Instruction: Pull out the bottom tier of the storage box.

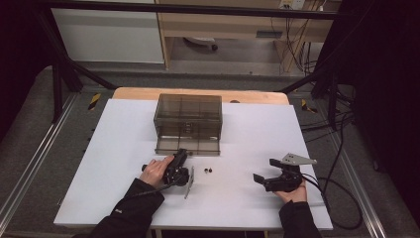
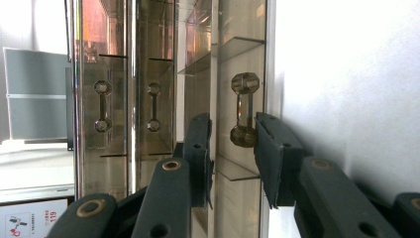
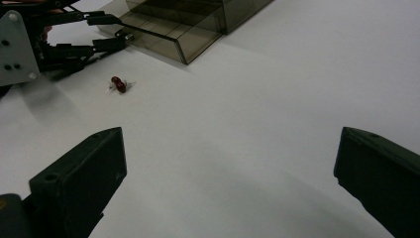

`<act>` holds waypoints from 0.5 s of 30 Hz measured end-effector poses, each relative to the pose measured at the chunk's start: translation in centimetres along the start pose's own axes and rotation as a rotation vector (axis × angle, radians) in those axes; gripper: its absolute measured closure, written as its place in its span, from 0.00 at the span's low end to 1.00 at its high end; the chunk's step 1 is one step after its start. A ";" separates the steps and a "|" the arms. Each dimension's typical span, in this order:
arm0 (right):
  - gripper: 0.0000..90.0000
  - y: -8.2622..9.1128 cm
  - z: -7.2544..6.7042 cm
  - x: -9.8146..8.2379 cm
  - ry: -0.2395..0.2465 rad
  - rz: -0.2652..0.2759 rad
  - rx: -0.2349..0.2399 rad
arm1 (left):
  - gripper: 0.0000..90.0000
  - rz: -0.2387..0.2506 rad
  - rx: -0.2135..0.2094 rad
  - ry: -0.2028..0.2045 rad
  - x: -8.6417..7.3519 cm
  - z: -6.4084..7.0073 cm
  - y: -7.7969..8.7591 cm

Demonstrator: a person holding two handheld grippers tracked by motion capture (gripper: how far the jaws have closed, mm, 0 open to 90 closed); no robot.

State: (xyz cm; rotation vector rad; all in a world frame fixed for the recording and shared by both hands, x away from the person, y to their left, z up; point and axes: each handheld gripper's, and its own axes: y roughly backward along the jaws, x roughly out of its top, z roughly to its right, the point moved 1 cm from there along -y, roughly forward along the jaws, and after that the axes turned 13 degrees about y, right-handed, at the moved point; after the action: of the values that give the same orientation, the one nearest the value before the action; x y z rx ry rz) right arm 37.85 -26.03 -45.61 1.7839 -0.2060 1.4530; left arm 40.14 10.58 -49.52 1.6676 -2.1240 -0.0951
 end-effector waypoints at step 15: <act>0.01 0.0 0.0 0.0 0.001 0.001 0.000 | 0.70 -0.015 -0.044 0.056 0.0 -0.4 0.1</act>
State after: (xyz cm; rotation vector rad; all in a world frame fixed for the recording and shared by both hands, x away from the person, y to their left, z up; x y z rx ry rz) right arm 37.84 -26.04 -45.61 1.7834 -0.2063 1.4547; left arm 40.17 10.67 -49.11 1.6425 -2.0542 -0.0979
